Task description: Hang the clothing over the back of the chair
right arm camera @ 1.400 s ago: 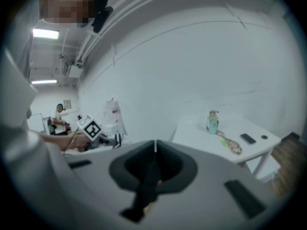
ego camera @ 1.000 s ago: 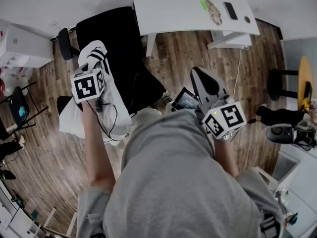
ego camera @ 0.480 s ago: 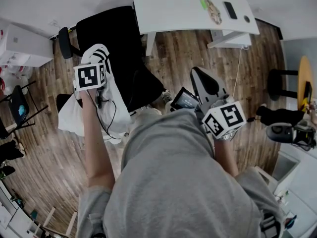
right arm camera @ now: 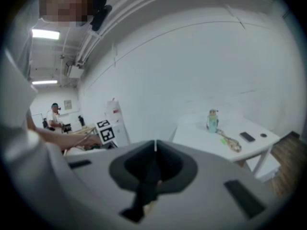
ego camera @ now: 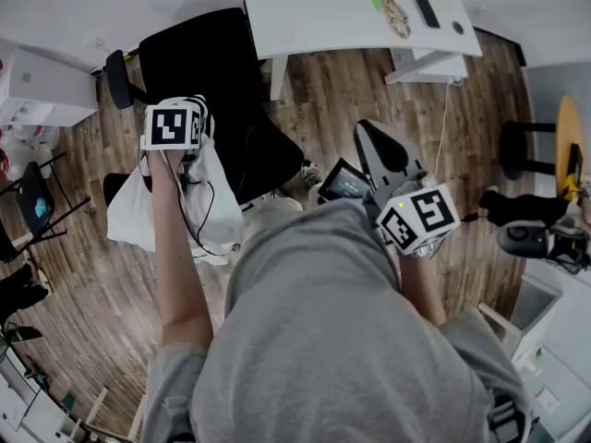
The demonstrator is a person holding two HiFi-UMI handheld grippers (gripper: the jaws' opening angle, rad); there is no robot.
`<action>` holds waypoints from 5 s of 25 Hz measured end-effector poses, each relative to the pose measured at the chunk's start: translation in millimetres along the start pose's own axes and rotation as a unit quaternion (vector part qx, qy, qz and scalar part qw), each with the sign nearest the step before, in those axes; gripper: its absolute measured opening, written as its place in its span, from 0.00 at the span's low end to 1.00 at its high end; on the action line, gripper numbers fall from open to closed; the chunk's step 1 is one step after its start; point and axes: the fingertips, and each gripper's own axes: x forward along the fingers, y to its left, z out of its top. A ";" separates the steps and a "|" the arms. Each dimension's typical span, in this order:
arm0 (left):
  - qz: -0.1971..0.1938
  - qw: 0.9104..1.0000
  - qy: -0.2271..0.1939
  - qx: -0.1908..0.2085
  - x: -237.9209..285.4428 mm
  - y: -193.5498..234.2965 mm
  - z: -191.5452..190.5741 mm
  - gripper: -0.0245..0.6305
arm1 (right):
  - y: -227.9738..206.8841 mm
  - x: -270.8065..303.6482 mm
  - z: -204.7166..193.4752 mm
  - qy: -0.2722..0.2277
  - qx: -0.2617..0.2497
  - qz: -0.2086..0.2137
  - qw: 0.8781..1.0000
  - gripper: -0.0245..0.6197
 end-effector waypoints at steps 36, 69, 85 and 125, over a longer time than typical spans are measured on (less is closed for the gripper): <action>0.217 0.934 -0.284 -0.020 -162.9 22.5 39.0 0.08 | -49.5 -8.7 4.4 0.005 -0.004 0.083 0.997 0.09; 0.168 0.851 -0.481 -0.123 -261.1 -190.2 -13.1 0.08 | -51.4 -26.8 4.8 0.026 -0.068 0.285 0.956 0.09; 0.108 0.822 -0.552 -0.086 -276.4 -304.4 0.9 0.08 | -59.4 -74.8 41.5 -0.040 -0.096 0.317 0.943 0.09; 0.116 0.827 -0.548 -0.052 -277.4 -327.3 -4.5 0.08 | -56.9 -94.4 49.1 -0.058 -0.122 0.326 0.936 0.09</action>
